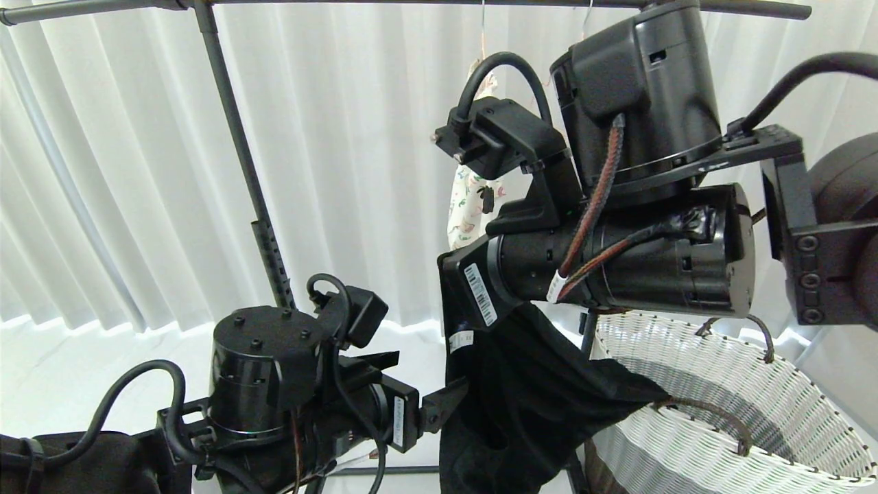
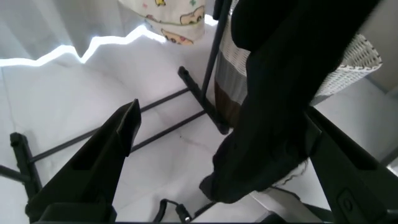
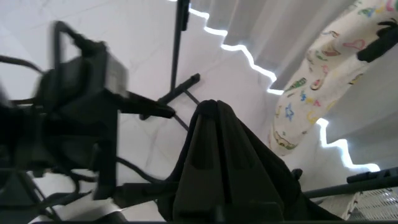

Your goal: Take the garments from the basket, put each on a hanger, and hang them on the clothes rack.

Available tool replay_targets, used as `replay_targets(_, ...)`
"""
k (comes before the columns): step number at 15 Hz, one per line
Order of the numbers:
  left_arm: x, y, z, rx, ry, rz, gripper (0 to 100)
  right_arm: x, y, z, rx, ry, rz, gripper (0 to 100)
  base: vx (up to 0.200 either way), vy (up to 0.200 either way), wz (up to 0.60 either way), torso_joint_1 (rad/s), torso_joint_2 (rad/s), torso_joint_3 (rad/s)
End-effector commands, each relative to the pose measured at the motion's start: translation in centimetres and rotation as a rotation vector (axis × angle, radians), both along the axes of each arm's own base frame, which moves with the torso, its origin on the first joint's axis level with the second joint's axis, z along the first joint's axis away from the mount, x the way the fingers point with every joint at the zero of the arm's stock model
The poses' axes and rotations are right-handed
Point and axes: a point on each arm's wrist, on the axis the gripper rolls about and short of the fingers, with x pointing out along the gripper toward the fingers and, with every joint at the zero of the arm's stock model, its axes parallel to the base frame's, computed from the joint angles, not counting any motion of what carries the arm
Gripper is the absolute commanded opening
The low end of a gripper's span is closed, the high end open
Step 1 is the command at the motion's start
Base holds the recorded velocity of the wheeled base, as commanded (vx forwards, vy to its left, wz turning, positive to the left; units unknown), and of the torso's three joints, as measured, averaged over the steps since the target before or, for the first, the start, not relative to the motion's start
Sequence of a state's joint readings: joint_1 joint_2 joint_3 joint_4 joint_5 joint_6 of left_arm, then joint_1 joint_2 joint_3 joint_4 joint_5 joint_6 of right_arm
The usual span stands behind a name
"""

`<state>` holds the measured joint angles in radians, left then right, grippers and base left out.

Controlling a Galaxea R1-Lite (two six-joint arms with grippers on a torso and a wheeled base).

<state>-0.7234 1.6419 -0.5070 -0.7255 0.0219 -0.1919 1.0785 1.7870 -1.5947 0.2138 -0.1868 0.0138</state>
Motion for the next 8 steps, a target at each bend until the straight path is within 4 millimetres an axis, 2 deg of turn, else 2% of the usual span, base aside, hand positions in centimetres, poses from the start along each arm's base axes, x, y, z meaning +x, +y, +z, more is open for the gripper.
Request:
replay_targets(1, -0.3, -0.4, -0.2, 0.005, 0.006, -0.021, 100, -0.5, -0.1, 0.3, 0.006, -0.004, 0.010, 0, 0.000, 0.000, 0.00, 0.000, 0.00, 0.000)
replay_targets(3, -0.9, -0.9, -0.2, 0.004, 0.007, -0.053, 100, -0.6, -0.1, 0.5, 0.010, -0.006, 0.015, 0, 0.000, 0.000, 0.00, 0.000, 0.00, 0.000)
replay_targets(8, 0.2, -0.6, -1.2, 0.035, 0.033, -0.007, 100, -2.0, -0.4, 1.2, 0.018, -0.008, 0.049, 0, 0.000, 0.000, 0.00, 0.000, 0.00, 0.000)
